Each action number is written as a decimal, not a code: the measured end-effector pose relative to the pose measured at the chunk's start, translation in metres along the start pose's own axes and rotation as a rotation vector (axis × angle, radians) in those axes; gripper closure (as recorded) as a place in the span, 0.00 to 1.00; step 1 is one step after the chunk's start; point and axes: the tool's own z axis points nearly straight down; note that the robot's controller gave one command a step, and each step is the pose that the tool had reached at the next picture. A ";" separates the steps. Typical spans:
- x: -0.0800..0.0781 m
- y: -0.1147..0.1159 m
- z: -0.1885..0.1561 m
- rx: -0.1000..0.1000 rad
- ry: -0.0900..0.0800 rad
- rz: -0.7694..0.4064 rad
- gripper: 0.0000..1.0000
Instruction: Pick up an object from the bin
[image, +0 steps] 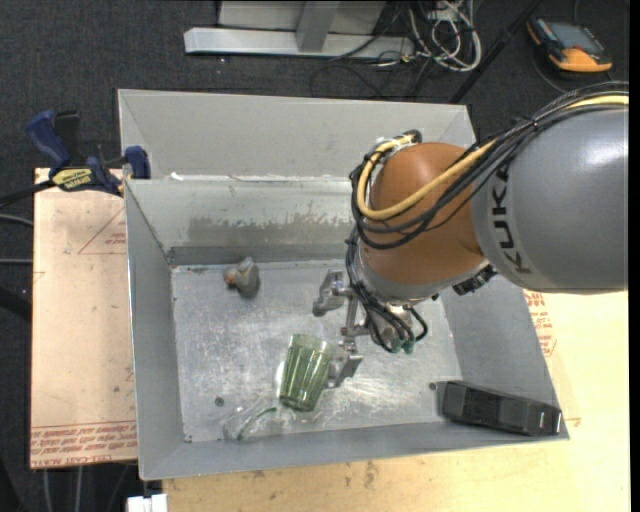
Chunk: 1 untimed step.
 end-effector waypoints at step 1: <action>-0.005 0.027 0.052 0.001 0.006 -0.044 0.00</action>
Offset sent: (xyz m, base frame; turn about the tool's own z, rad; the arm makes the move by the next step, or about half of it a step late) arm 0.0127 -0.0186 -0.0543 -0.2106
